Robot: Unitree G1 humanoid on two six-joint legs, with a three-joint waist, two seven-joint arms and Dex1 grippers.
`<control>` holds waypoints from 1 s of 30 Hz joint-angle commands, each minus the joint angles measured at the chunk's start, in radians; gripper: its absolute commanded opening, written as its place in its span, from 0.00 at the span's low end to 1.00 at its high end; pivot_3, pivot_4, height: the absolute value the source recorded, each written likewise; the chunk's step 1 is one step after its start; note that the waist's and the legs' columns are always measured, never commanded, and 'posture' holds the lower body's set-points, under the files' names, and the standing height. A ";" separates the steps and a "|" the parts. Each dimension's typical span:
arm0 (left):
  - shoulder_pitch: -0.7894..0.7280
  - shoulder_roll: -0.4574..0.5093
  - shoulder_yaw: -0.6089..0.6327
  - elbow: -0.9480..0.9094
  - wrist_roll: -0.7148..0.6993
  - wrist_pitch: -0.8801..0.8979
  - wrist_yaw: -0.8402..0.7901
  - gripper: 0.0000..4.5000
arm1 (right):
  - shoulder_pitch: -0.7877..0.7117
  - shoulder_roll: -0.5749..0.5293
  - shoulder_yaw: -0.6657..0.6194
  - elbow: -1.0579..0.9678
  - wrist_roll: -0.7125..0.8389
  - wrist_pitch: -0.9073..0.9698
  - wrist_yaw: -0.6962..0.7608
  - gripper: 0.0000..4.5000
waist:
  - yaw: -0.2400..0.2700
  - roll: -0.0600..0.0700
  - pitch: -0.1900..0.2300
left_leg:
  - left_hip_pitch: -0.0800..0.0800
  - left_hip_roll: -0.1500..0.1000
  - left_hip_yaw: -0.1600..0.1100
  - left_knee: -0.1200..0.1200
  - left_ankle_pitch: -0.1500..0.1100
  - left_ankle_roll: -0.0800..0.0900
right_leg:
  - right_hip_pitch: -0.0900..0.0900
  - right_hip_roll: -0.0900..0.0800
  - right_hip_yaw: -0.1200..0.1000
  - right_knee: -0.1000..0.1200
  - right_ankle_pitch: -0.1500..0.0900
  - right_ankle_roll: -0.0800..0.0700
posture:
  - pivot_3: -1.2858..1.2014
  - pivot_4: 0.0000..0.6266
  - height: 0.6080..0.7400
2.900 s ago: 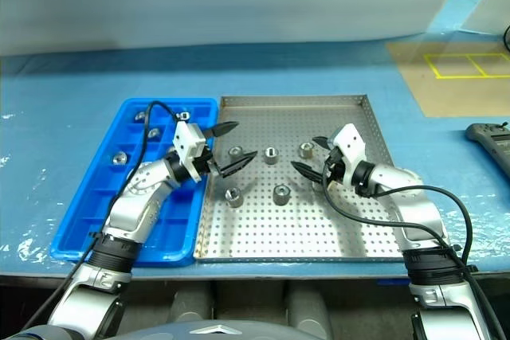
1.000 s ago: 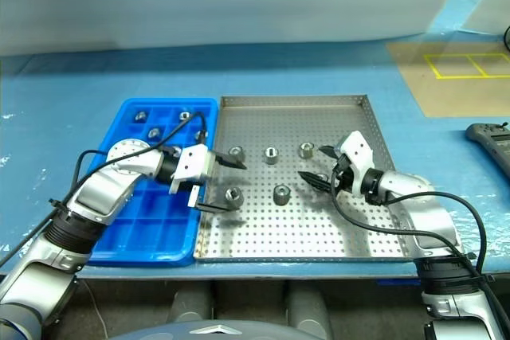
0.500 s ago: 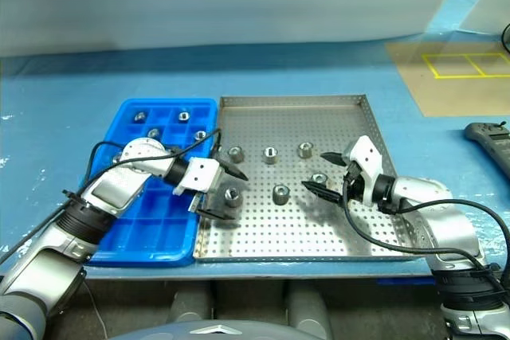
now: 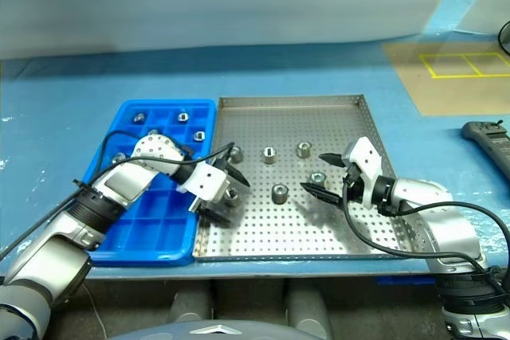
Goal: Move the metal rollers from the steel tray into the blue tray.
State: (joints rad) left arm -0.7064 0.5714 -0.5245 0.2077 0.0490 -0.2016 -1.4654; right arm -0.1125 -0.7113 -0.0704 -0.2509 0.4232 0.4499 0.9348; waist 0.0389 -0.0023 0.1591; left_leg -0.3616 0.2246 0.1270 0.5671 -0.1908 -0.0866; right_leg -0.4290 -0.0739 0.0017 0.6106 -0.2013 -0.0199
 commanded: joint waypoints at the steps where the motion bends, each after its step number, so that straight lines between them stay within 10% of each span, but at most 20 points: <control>1: -0.050 0.022 -0.030 0.034 0.054 -0.006 -0.048 1.00 | -0.012 0.001 -0.022 -0.026 0.013 -0.021 -0.003 0.99 | 0.000 0.000 0.000 | 0.000 0.000 0.000 0.000 0.000 0.000 | 0.000 0.000 0.000 0.000 0.000 0.000 | 0.47 0.24 1.00; 15: -0.115 0.031 -0.095 0.053 0.132 -0.038 -0.092 1.00 | -0.011 0.017 -0.011 -0.022 0.009 -0.030 -0.019 0.99 | -0.002 0.000 0.000 | 0.001 0.000 0.000 -0.001 0.001 -0.001 | 0.000 0.000 0.000 0.001 0.000 -0.001 | 0.47 0.24 1.00; 30: -0.130 -0.005 -0.121 0.066 0.247 -0.067 -0.029 0.01 | -0.033 0.037 -0.002 -0.026 0.012 -0.019 -0.032 1.00 | 0.004 0.001 0.000 | 0.000 0.000 0.000 -0.002 0.002 -0.001 | 0.000 0.000 0.000 -0.001 0.001 -0.001 | 0.47 0.24 1.00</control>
State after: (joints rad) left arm -0.8296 0.5683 -0.6388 0.2563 0.2662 -0.2591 -1.5157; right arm -0.1364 -0.6776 -0.0644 -0.2507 0.4225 0.4374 0.9037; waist 0.0432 -0.0017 0.1588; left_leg -0.3612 0.2242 0.1271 0.5652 -0.1890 -0.0875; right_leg -0.4288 -0.0739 0.0016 0.6093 -0.2006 -0.0211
